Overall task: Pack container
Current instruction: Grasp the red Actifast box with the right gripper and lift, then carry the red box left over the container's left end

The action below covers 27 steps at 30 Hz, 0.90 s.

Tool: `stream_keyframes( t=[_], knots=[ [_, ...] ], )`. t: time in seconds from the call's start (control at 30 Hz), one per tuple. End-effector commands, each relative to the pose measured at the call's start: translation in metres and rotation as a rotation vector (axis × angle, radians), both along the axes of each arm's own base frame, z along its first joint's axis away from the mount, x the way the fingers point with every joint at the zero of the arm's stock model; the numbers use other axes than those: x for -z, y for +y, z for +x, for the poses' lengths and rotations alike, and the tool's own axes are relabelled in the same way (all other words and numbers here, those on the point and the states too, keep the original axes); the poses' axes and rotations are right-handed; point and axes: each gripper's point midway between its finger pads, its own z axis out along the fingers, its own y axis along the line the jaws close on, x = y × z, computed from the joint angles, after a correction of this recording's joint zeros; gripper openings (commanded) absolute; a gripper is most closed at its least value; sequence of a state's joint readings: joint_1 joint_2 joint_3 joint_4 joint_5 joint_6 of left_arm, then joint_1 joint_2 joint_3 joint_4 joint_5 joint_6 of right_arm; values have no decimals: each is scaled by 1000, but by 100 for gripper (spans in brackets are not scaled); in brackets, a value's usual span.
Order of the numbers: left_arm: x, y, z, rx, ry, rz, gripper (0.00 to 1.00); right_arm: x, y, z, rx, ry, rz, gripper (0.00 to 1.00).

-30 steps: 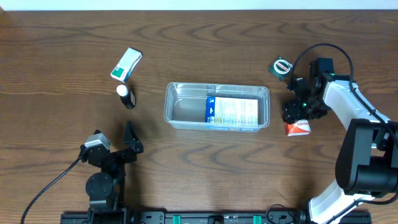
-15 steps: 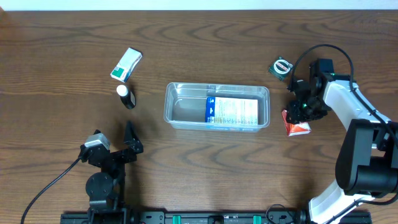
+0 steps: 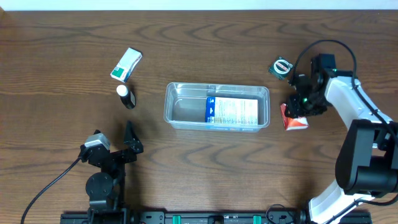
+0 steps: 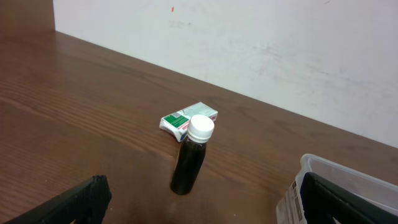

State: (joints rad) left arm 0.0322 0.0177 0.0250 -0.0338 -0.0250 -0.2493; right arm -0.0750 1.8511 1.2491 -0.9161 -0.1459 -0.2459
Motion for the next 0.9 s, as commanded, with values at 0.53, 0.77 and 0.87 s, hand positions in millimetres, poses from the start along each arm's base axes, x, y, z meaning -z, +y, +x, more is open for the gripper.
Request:
stream_keyframes(
  t=[0.53,0.77,0.87],
  knots=[
    [19,2,-1,-8,61,15,98,-174,59,57,80,-311,366,50],
    [19,2,-1,-8,61,14,98,-190,134,59,10,-330,484,48],
    [19,2,-1,-8,61,15,98,-193,173,59,-36,-361,474,49]
  ],
)
